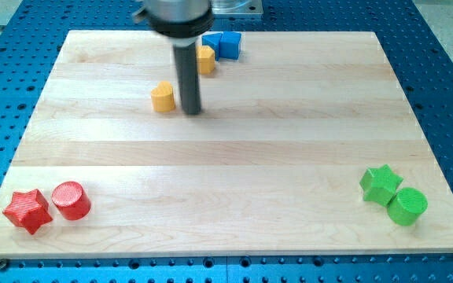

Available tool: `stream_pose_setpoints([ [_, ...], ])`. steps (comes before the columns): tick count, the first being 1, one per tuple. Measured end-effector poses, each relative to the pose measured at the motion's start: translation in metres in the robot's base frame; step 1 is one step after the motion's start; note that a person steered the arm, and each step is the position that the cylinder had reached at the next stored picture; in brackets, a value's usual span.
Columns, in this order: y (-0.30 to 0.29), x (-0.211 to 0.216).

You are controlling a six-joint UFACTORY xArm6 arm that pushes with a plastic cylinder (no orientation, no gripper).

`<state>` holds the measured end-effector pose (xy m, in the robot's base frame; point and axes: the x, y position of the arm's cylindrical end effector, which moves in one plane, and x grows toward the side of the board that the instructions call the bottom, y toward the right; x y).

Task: Move the yellow heart into the yellow hexagon

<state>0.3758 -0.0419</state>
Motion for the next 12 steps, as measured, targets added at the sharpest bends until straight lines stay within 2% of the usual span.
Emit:
stream_pose_setpoints([
  [1,-0.069,0.052],
  [2,-0.090,-0.005],
  [3,-0.024,-0.025],
  [4,-0.032,-0.026],
  [5,-0.114,-0.019],
  [6,-0.113,0.040],
  [7,-0.067,0.039],
  [8,0.017,0.009],
  [9,0.021,-0.042],
  [10,-0.034,-0.007],
  [11,-0.039,-0.026],
  [12,-0.028,0.045],
])
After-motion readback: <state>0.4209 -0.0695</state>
